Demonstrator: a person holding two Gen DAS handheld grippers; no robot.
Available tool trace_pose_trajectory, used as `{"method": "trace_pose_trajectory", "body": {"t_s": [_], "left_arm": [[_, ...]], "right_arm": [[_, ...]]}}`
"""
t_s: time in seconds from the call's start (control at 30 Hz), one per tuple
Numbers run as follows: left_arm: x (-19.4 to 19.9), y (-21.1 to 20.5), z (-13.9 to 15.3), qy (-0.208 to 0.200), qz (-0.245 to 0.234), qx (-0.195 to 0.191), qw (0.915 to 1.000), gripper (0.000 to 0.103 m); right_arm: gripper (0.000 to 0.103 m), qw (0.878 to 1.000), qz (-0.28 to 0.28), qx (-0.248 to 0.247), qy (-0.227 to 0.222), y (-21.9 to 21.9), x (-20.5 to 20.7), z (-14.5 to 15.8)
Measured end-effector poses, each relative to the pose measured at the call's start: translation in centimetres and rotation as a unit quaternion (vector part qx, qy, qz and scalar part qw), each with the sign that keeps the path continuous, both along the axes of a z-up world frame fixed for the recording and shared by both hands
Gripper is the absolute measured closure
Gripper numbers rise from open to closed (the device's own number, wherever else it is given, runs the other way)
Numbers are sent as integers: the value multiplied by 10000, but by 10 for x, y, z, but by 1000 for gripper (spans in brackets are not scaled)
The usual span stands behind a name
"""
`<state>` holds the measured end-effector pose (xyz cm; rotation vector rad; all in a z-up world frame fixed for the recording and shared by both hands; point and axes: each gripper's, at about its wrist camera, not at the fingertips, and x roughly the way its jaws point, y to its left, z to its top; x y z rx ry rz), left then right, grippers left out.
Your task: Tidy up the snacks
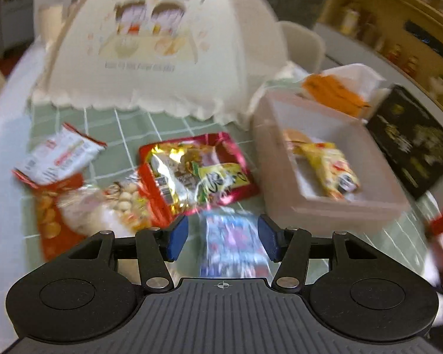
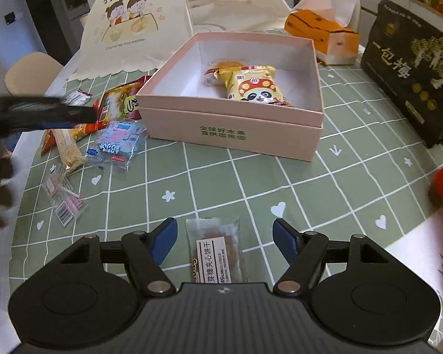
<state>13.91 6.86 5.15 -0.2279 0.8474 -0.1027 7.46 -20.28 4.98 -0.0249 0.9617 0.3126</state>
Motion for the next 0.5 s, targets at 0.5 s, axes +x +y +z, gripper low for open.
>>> {"method": "trace_pose_trajectory", "body": {"t_s": [0.5], "left_arm": [[-42,-22,-28,298,-1503,533,9868,61]], "right_arm": [[31,9998,-76,105,169,-23,-18,-12]]}}
